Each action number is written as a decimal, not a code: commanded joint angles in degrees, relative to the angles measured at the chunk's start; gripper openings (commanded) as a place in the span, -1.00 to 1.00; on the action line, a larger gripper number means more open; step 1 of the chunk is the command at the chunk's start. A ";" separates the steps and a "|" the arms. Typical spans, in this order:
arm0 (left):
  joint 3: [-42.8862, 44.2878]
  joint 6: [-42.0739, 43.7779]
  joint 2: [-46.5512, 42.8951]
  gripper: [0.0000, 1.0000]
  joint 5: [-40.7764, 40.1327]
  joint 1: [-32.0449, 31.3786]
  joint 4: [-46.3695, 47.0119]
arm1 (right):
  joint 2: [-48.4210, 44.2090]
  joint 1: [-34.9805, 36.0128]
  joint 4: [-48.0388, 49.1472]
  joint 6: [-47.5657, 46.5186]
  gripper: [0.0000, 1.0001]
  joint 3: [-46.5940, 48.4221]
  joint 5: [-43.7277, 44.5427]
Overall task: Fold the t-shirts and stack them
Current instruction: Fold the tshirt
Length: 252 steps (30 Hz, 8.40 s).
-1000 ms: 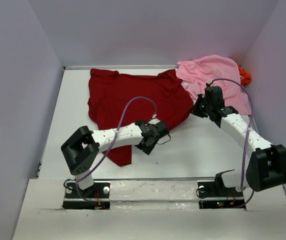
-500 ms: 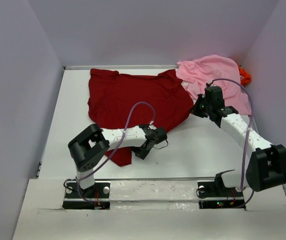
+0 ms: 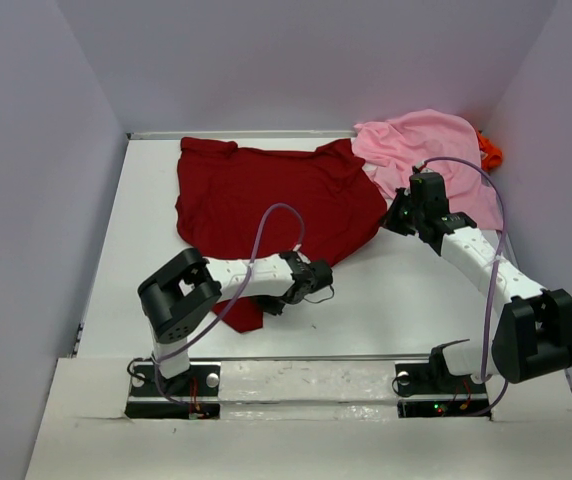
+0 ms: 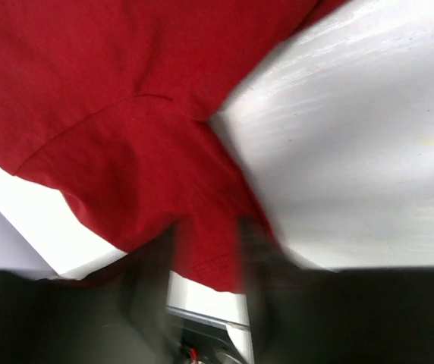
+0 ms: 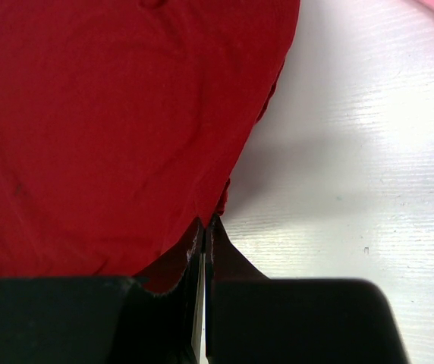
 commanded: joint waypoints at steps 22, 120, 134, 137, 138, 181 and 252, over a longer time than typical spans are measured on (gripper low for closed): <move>-1.27 0.79 -0.12 0.32 10.25 -6.44 1.35 | -2.02 0.15 3.12 0.17 -1.00 0.78 0.92; 25.80 20.83 -2.58 -1.00 -23.40 26.86 8.47 | 24.43 -2.31 -3.65 -4.84 -1.00 28.56 9.79; 21.83 21.45 -6.37 -1.00 -20.86 33.54 12.34 | 27.24 -4.69 -4.35 -5.37 -1.00 31.28 9.09; 21.31 21.53 -5.93 -1.00 -19.20 35.04 14.97 | 28.21 -4.69 -4.70 -5.63 -1.00 32.16 9.36; 21.05 21.36 -5.75 -1.00 -19.10 35.13 15.59 | 28.39 -4.69 -4.88 -5.63 -1.00 32.42 9.36; 30.02 22.32 12.90 0.50 -21.47 42.33 23.75 | 53.36 -4.69 -6.64 -7.74 0.12 53.80 5.76; 5.75 19.07 -25.26 0.89 -8.99 24.41 24.73 | 46.41 -3.02 -7.69 -6.16 -0.64 38.50 6.56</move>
